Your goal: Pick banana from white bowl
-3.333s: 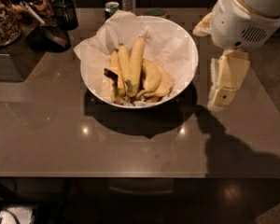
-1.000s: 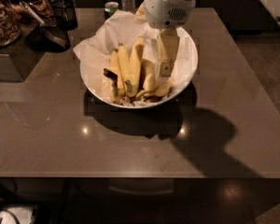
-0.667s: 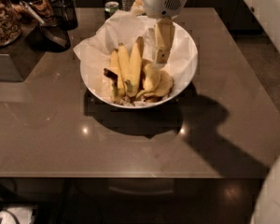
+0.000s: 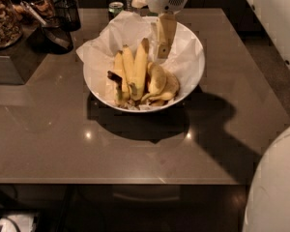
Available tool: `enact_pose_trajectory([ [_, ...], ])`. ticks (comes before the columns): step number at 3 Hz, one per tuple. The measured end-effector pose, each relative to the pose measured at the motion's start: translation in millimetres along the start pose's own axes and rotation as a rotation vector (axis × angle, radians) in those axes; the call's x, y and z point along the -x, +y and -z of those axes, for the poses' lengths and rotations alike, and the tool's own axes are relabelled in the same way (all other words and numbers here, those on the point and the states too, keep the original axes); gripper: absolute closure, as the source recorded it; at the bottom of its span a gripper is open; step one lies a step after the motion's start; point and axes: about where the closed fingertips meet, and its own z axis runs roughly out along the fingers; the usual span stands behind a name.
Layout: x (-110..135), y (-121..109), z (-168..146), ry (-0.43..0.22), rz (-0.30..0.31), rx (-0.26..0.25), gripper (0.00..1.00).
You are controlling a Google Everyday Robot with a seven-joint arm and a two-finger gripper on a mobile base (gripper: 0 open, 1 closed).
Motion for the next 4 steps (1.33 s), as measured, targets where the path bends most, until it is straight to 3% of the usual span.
enact_pose_trajectory([
  [1, 2, 13, -21, -0.032, -0.032, 0.069, 0.00],
  [2, 3, 29, -24, -0.021, -0.094, 0.097, 0.00],
  [3, 7, 37, -13, 0.027, -0.143, 0.076, 0.00],
  [4, -3, 36, -11, 0.069, -0.195, 0.071, 0.00],
])
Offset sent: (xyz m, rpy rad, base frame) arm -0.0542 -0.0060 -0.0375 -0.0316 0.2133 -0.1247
